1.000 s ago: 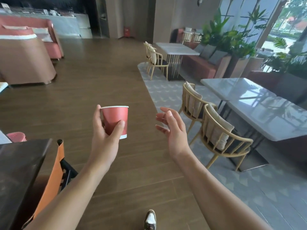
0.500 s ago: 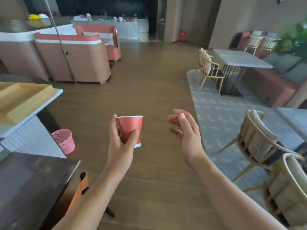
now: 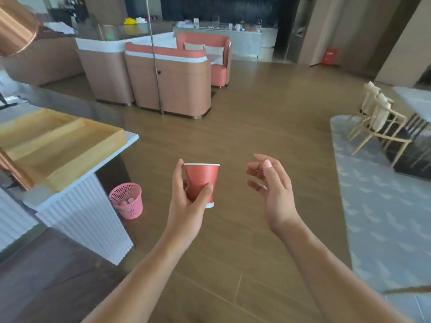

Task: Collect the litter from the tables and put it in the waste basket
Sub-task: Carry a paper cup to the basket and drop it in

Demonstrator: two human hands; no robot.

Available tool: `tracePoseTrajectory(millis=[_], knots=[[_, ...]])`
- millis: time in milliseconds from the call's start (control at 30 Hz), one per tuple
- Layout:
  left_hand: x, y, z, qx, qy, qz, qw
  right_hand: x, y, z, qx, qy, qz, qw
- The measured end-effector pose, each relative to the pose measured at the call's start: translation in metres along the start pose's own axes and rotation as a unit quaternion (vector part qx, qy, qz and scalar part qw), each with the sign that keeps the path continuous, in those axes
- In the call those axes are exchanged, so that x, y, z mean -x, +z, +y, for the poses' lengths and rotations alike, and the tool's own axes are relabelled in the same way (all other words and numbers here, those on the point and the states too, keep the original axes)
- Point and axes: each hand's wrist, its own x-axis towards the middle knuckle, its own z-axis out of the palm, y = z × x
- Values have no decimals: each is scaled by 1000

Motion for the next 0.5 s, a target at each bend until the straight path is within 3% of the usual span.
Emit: tracePoseTrajectory(millis=[500], knots=[[-218,0,-70,5,-23,84,996,-252,111,96,-27,46,-134,990]])
